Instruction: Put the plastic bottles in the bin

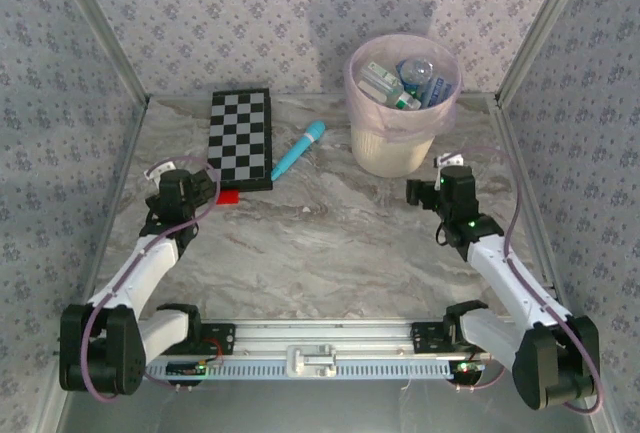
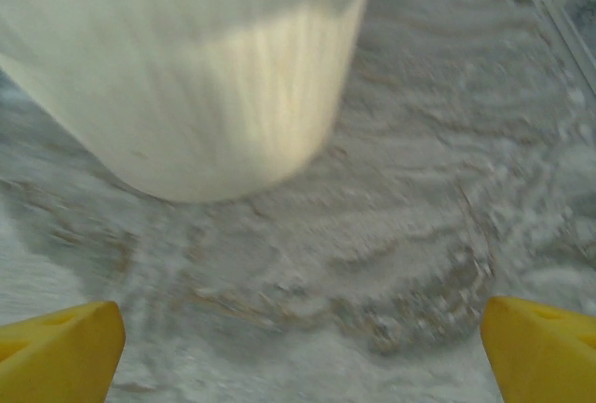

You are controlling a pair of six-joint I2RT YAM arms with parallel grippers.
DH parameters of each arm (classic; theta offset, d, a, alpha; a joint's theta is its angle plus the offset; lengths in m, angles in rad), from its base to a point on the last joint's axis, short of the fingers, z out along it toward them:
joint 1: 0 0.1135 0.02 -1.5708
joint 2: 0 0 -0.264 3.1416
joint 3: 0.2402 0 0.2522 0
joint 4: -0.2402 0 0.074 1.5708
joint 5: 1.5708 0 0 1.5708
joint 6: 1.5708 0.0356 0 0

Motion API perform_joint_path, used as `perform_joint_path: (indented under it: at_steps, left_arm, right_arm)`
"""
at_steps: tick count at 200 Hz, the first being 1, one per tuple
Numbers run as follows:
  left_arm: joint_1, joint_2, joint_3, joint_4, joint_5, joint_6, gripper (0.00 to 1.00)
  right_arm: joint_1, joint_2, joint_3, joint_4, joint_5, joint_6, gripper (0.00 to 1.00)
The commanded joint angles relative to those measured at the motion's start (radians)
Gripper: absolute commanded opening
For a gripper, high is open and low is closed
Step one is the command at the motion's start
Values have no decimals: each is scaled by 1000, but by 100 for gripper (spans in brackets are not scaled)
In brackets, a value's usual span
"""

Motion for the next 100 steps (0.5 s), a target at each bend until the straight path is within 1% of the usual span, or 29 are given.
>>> perform_joint_path:
  at_steps: [1, 21, 28, 38, 61, 80, 85, 91, 95, 100]
  left_arm:
    - [5, 55, 28, 64, -29, 96, 100]
    - [6, 128, 32, 104, -39, 142, 100]
    - [7, 146, 58, 67, -47, 148, 100]
    - [8, 174, 63, 83, -47, 182, 100]
    - [7, 240, 10, 236, -62, 246, 98]
    - [6, 298, -38, 370, -58, 302, 96]
    - [5, 310, -42, 406, -55, 318, 96]
    - [3, 314, -30, 389, -37, 332, 96]
    - [4, 319, -32, 406, -24, 351, 95]
    - [2, 330, -43, 452, -12, 373, 95]
  right_arm:
    - [-30, 53, -56, 208, 135, -6, 100]
    - [-55, 123, -117, 334, 152, -20, 100]
    - [-64, 145, -140, 391, 154, -23, 100]
    - [-77, 179, -163, 469, 146, -25, 100]
    - [-106, 268, -188, 628, 147, -44, 100]
    - [-119, 353, -190, 721, 183, -76, 100]
    - [-124, 372, -195, 759, 187, -91, 100]
    - [-130, 393, -201, 803, 186, -91, 100]
    - [-134, 409, -204, 834, 182, -99, 100]
    - [-140, 426, -197, 828, 171, -89, 100]
